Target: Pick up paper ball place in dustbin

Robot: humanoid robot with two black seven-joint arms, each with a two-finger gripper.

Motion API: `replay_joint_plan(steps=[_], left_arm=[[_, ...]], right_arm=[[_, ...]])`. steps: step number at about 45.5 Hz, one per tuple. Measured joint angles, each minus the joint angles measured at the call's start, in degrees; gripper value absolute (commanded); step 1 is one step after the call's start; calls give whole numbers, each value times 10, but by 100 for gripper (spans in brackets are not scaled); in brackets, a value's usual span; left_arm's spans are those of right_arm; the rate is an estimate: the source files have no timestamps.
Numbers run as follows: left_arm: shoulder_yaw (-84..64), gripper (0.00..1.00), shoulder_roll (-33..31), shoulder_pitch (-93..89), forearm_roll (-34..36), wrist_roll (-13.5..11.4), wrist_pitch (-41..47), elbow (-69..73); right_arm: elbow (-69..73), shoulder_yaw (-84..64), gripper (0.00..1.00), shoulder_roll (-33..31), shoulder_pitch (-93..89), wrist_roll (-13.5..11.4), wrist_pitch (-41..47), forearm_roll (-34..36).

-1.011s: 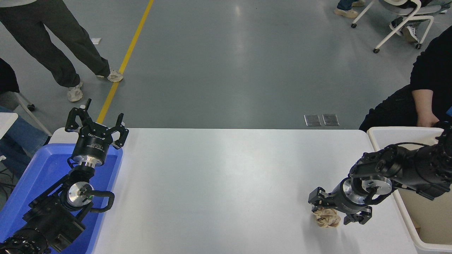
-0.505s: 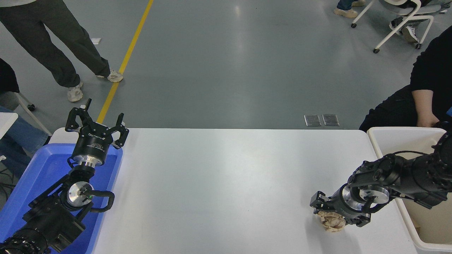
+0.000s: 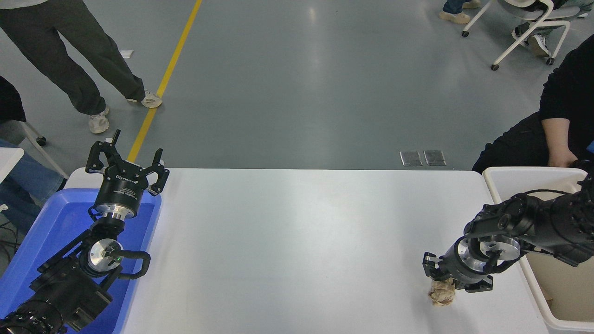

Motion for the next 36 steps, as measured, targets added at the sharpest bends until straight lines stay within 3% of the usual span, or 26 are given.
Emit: replay_joint_plan(steps=[36], left_arm=[[0,98,0,0,0,0,0,0]], right_arm=[[62,-39,0,-82,328,-2,157,3]])
